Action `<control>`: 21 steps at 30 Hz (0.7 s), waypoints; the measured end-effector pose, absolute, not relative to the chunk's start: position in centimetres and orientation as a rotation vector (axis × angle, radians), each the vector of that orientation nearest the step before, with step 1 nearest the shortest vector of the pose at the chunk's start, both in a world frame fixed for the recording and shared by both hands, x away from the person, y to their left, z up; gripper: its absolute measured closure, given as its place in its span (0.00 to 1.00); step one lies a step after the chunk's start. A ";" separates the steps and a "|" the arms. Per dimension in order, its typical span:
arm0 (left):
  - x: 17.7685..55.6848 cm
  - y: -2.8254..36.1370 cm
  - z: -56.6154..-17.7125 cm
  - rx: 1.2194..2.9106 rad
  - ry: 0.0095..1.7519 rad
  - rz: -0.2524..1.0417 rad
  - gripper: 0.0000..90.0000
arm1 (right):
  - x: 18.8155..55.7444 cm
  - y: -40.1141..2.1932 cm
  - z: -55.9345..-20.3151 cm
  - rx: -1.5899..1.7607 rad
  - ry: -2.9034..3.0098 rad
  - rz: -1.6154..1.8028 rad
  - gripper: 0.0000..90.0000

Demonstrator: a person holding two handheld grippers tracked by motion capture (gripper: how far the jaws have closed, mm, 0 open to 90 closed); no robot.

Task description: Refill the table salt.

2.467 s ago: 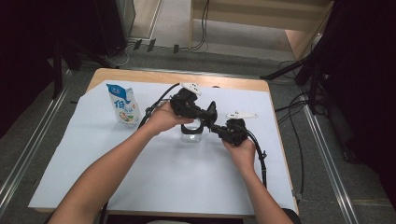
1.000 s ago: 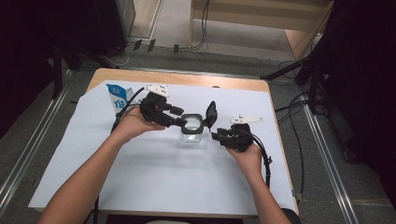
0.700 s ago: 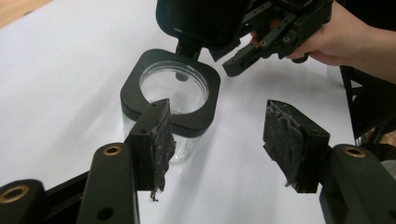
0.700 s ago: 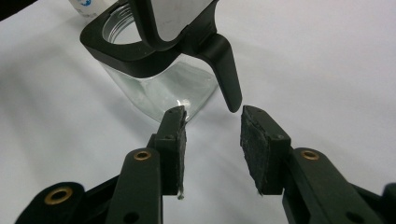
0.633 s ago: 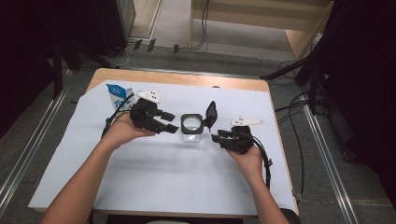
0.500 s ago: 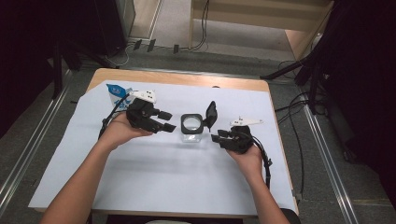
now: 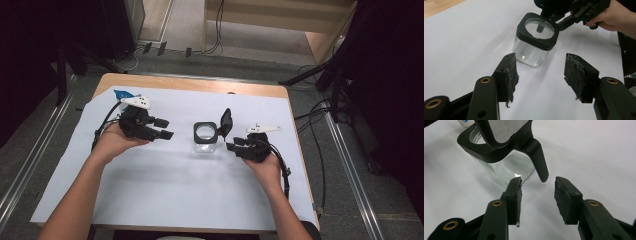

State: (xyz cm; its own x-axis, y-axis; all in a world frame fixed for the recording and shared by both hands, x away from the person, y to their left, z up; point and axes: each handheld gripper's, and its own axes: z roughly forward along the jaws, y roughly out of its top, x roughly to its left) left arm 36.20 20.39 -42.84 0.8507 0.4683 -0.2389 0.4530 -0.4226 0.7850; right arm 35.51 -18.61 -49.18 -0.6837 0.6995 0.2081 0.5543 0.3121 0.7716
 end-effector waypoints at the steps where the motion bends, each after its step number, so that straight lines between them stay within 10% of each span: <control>1: 36.1 20.7 -42.8 2.074 0.679 0.026 0.49 | 35.6 -18.6 -49.2 1.169 2.407 1.311 0.65; 21: 34.9 27.8 -42.0 1.966 0.872 0.154 0.50 | 36.4 -18.9 -48.9 1.176 2.396 1.323 0.64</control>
